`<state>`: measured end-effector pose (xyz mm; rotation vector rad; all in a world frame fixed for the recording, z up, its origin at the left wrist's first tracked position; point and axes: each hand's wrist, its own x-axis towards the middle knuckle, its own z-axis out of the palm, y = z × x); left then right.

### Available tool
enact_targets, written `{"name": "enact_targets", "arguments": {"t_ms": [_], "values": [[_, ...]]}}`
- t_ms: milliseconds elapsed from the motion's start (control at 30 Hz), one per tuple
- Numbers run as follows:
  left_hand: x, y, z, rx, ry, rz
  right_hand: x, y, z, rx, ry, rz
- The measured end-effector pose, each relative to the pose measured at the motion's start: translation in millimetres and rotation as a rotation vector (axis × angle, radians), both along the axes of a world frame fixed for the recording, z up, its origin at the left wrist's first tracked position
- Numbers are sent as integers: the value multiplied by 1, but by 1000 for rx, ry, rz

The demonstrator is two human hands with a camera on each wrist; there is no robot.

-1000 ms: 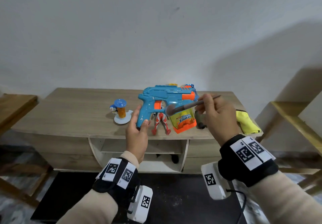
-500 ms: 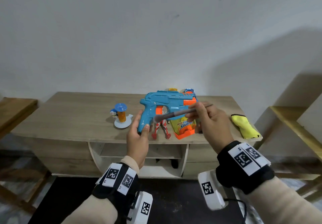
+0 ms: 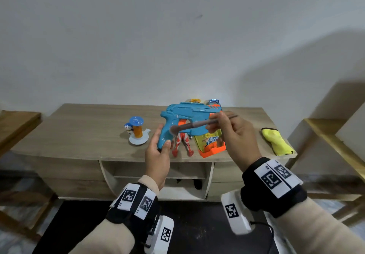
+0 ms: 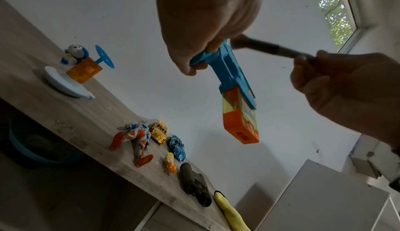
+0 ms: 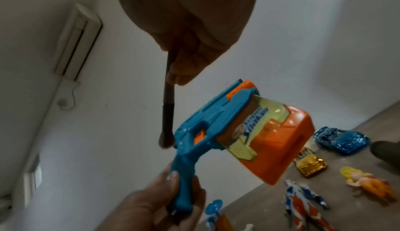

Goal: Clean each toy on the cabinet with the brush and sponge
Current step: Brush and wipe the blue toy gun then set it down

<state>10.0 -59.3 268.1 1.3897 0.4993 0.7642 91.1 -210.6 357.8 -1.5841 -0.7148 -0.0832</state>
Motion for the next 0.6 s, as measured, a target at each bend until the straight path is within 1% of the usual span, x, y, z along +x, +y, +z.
{"name": "enact_targets", "arguments": {"t_ms": [33,100,167,200,233,267,333,367,400,433,500,567,600], "values": [[0,1,0,-5,-3,-2,0,0,2,72,-16,-32],[-1,2,0,-2,-9,0,7,-3,5,198,-46,-190],[-3,4,0,8,-11,4,19,-7,4,194,-100,-378],[-3,4,1,8,-8,1,22,-8,4,154,-119,-419],[-2,4,0,4,0,1,21,-7,5,99,-118,-395],[-1,4,-1,0,9,2,18,-4,5,33,-89,-310],[0,2,-4,-5,27,11,4,3,6,-86,-19,-64],[1,2,-5,-5,32,14,-2,6,6,-94,-23,16],[0,2,-5,-10,33,14,-6,8,5,-60,-50,34],[0,2,-4,-19,25,10,-8,9,4,3,-78,8],[-2,4,-1,-20,17,12,-6,8,4,120,-123,-127],[-4,5,1,-3,13,22,0,5,3,128,-160,-255],[-5,6,1,7,12,23,2,4,3,87,-169,-289]]}}
